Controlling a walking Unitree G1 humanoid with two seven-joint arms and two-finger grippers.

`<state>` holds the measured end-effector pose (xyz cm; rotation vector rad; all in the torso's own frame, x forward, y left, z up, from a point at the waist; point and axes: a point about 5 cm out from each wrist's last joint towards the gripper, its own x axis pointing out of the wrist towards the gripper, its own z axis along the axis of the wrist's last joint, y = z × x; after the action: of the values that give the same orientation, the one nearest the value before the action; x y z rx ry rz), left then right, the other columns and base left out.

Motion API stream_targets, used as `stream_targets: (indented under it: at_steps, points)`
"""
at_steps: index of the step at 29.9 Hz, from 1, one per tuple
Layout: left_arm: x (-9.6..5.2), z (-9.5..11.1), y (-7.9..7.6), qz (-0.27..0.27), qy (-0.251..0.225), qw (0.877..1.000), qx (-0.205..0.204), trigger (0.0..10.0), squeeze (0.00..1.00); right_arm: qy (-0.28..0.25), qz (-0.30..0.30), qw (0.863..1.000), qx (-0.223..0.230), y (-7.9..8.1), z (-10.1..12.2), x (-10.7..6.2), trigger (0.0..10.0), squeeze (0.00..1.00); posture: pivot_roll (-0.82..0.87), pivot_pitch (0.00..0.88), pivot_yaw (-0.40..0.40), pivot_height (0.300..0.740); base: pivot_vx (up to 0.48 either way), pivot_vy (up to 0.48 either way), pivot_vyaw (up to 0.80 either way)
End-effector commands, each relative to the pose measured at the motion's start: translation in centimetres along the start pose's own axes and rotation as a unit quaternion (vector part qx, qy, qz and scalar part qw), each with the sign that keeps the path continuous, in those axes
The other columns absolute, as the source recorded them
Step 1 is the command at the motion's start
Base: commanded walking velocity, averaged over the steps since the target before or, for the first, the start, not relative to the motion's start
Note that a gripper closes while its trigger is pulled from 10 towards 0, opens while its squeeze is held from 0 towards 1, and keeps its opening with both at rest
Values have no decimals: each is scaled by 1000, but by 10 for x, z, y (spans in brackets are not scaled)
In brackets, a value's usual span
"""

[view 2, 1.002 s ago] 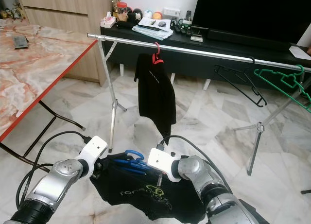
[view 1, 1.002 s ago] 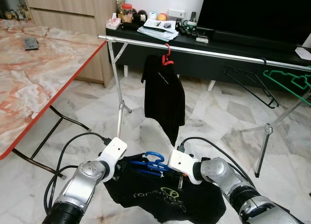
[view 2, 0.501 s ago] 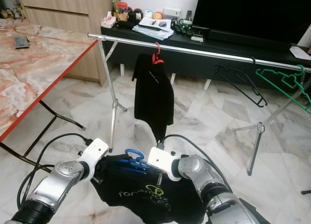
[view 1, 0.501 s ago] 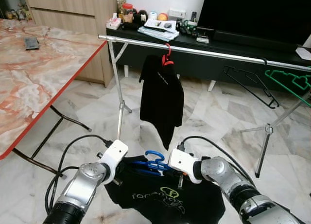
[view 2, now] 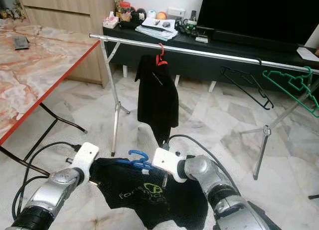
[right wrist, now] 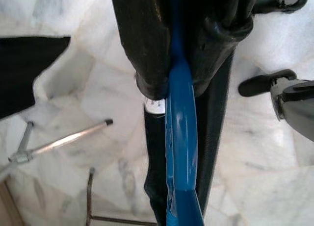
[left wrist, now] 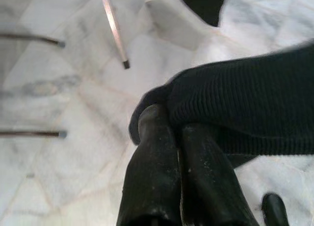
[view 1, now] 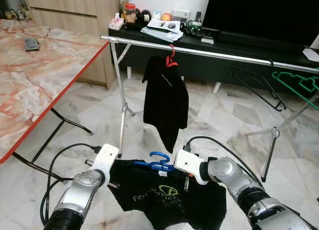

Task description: Hang hanger

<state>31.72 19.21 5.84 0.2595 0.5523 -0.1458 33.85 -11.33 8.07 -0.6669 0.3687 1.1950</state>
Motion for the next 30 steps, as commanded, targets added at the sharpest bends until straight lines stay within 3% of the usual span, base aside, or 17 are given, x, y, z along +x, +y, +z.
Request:
stream_targets:
  at_steps: [1,3,4,9,11,12,15,19,21,24,26,30]
  points:
    - [-2,-11,23,68,15,997,-32,0,0,17,11,1000,0,-4,-14,-19,10000,0,158,81,-139,740,0,0,0]
    - [-2,-13,27,80,18,996,-41,0,0,20,21,1000,-2,-3,-17,-22,10000,0,157,81,-139,740,0,0,0]
    - [-4,-22,37,115,26,991,-60,0,0,33,61,998,-1,2,-27,-32,10000,0,152,81,-140,740,0,0,0]
    - [-7,-35,51,167,28,979,-111,0,0,71,121,990,13,9,-49,-59,10000,0,143,78,-140,740,0,0,0]
    - [-8,-35,57,186,19,975,-120,0,0,123,118,985,4,9,-61,-69,10000,0,137,78,-141,740,0,0,0]
    - [-9,-34,60,192,10,974,-124,0,0,183,107,977,-24,9,-74,-77,10000,0,134,78,-141,740,0,0,0]
    - [-9,-32,62,197,1,972,-127,0,0,198,96,975,-24,10,-78,-79,10000,0,129,78,-142,740,0,0,0]
    - [-7,-34,56,179,11,976,-124,0,0,155,40,987,-26,3,-68,-72,10000,0,139,77,-139,740,0,0,0]
    - [-3,-46,40,125,45,985,-113,0,0,75,-13,997,20,-9,-51,-66,10000,0,138,76,-137,740,0,0,0]
    - [-2,-57,28,86,71,988,-110,0,0,11,10,999,47,-8,-41,-67,10000,0,141,75,-133,740,0,0,0]
    - [-2,-65,21,63,90,988,-106,0,0,-3,18,999,48,-7,-40,-69,10000,0,141,75,-132,740,0,0,0]
    - [-4,-84,2,-14,132,988,-76,0,0,-51,-11,996,76,-14,-33,-73,10000,0,137,72,-131,740,0,0,0]
